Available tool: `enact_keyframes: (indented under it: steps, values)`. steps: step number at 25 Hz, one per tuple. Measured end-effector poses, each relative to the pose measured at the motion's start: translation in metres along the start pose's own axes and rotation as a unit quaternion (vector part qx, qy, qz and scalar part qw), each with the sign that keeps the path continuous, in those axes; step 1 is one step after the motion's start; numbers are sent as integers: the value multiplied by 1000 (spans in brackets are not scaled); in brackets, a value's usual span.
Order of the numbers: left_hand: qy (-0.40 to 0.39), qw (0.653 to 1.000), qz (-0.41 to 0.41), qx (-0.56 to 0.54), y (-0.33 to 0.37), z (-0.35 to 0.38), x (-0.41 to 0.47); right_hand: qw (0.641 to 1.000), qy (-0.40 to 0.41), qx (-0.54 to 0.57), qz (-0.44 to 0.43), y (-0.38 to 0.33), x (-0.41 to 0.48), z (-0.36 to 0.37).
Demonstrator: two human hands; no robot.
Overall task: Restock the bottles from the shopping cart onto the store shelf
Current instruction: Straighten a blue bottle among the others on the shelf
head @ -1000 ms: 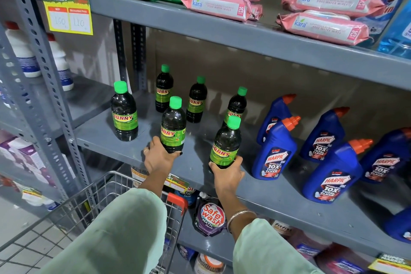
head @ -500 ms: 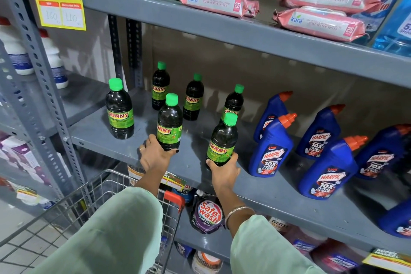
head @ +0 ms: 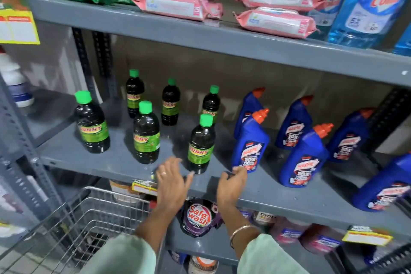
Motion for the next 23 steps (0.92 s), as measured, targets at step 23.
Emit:
enact_keyframes:
  steps: [23]
  values:
    - [-349,879,-89,-312,120,76,23,960,-271,-51,-39,14,92,-98]
Point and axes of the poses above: each hand's wrist, its own x-axis towards the middle knuckle, its own z-axis out of the palm, y = z × x, the point moved 3 cm from there along x, towards the middle knuckle, and after that the axes turned 5 degrees about x, right-handed, at the moved point
